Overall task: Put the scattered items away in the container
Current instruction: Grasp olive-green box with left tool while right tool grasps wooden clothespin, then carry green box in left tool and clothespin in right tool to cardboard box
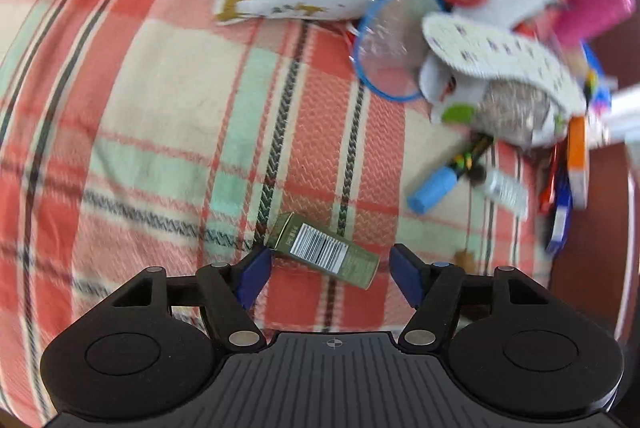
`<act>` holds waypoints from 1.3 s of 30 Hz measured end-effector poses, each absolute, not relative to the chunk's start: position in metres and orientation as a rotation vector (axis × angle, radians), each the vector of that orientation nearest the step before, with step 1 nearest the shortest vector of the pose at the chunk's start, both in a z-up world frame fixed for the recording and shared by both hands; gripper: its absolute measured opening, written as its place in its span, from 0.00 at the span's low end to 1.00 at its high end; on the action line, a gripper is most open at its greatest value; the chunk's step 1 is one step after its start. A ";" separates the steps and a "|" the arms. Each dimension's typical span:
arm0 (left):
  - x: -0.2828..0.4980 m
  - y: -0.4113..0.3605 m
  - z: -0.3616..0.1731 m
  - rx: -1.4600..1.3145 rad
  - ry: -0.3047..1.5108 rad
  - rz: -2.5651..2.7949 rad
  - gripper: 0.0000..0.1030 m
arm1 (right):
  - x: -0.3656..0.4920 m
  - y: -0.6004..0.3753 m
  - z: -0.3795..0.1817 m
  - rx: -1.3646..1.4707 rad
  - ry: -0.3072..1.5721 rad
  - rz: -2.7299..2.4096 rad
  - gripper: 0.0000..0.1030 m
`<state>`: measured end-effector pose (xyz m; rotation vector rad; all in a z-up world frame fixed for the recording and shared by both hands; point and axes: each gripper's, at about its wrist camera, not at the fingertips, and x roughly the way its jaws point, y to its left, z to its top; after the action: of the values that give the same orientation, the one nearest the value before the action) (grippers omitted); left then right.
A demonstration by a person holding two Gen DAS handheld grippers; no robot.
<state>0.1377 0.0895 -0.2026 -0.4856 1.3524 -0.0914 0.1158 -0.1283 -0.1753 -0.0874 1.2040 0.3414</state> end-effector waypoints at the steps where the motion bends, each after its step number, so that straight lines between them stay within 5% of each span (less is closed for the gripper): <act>1: 0.137 0.090 -0.202 -0.495 1.345 -0.071 0.78 | 0.116 -0.126 -0.176 -0.089 1.202 0.339 0.16; 8: 0.140 0.078 -0.214 -0.466 1.352 -0.016 0.78 | 0.118 -0.121 -0.178 -0.099 1.201 0.335 0.16; 11: 0.143 0.070 -0.211 -0.361 1.329 -0.062 0.55 | 0.119 -0.120 -0.178 -0.104 1.202 0.335 0.16; 14: 0.145 0.060 -0.208 -0.206 1.316 -0.120 0.44 | 0.120 -0.117 -0.179 -0.112 1.203 0.337 0.16; 16: 0.144 0.056 -0.205 -0.163 1.317 -0.130 0.44 | 0.120 -0.117 -0.180 -0.114 1.203 0.337 0.16; 17: 0.143 0.056 -0.205 -0.172 1.326 -0.126 0.55 | 0.121 -0.115 -0.181 -0.114 1.203 0.337 0.16; 20: 0.140 0.058 -0.207 -0.229 1.353 -0.111 0.66 | 0.133 -0.099 -0.189 -0.116 1.205 0.334 0.16; 28: 0.135 0.051 -0.215 -0.203 1.359 -0.109 0.67 | 0.121 -0.111 -0.182 -0.130 1.205 0.335 0.16; 32: 0.130 0.053 -0.214 -0.147 1.347 -0.109 0.31 | 0.117 -0.109 -0.177 -0.121 1.208 0.359 0.15; 39: 0.121 0.074 -0.211 -0.212 1.350 -0.117 0.20 | 0.113 -0.095 -0.169 -0.091 1.213 0.427 0.15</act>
<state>0.1208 0.0743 -0.2112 -0.2118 1.3495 -0.1165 0.1135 -0.0947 -0.1694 -0.0915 1.2134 0.4266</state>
